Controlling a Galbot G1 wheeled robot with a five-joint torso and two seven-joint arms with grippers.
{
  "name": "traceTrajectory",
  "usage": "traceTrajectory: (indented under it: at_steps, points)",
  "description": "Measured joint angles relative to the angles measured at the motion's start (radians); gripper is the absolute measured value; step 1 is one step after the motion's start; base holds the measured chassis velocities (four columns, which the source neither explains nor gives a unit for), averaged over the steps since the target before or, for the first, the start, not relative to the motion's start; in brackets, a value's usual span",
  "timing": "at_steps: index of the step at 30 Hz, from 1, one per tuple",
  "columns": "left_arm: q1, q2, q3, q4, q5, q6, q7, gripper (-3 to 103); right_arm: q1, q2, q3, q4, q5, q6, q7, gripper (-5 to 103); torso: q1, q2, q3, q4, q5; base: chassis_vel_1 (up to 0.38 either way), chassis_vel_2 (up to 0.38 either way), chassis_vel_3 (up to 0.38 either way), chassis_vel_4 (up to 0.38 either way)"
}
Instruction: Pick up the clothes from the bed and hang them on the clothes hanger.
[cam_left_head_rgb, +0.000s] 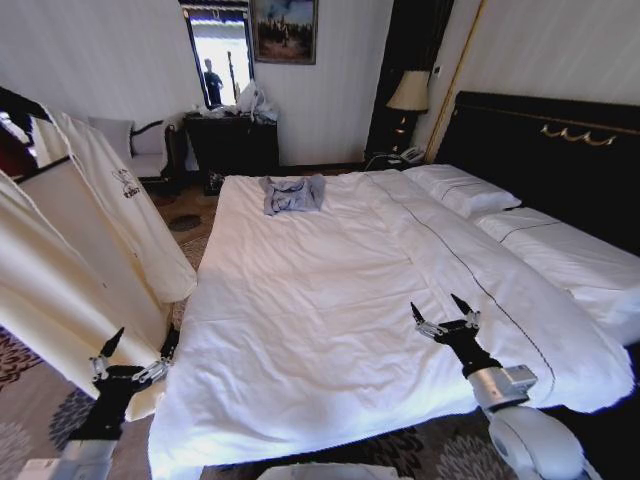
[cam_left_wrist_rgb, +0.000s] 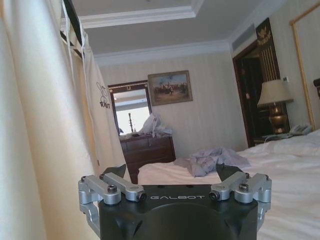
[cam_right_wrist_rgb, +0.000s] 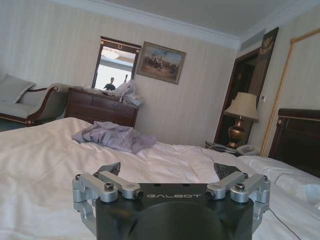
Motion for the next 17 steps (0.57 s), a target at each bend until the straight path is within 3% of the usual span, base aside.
traceTrajectory:
  at_steps: [7, 17]
  points:
    - [-0.021, -0.014, 0.057, -0.017, 0.000, 0.031, -0.001, 100, -0.003, 0.011, 0.005, 0.006, -0.003, 0.010, -0.014, 100, 0.000, 0.000, 0.000, -0.0001, -0.0001, 0.000, 0.000, 0.000, 0.000]
    - [-0.021, -0.013, 0.059, -0.019, 0.000, 0.037, -0.003, 100, -0.003, 0.012, 0.006, 0.007, -0.004, 0.010, -0.015, 100, 0.000, 0.000, 0.000, 0.0001, -0.0001, 0.000, 0.000, 0.000, 0.000]
